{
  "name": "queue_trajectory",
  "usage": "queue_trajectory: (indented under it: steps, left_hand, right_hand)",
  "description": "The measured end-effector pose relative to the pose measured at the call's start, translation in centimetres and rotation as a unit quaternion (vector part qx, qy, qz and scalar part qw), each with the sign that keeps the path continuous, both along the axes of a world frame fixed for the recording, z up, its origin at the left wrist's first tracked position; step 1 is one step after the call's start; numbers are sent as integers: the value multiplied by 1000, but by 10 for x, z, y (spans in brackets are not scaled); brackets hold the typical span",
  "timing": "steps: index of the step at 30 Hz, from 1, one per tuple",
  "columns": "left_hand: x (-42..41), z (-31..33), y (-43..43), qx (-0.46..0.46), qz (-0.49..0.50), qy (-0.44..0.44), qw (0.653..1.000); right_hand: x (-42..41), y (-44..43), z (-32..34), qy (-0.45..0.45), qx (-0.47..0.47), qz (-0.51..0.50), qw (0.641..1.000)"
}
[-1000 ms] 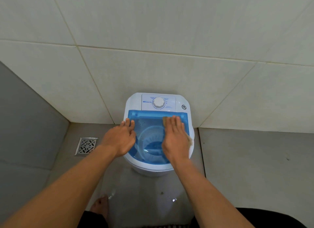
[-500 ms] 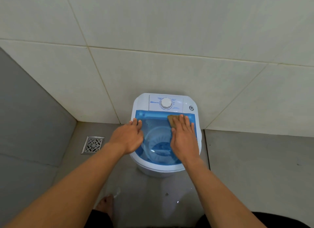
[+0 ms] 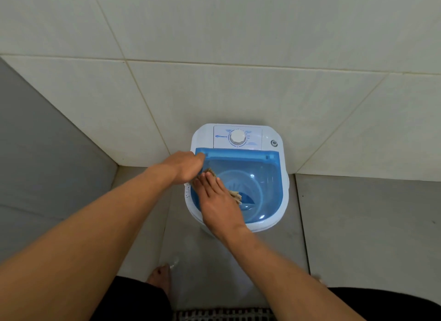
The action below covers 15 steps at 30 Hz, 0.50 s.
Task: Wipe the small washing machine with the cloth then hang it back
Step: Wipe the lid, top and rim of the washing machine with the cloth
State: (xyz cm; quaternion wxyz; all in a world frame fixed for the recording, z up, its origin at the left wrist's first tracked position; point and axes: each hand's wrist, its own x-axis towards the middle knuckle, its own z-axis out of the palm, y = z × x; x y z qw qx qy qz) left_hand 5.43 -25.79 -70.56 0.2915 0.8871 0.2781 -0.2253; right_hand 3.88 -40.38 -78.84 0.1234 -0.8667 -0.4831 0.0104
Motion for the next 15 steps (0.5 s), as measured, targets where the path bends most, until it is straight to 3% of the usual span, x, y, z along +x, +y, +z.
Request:
queue_trajectory:
  steps: [6,15]
  left_hand:
    - [2,0,2,-8,29,-1,1000]
    - [-1,4,4,-25,39,4,999]
  right_hand:
    - [16,-4,12,36,-28,86,995]
    - [-3,30,7,3,-35,99,995]
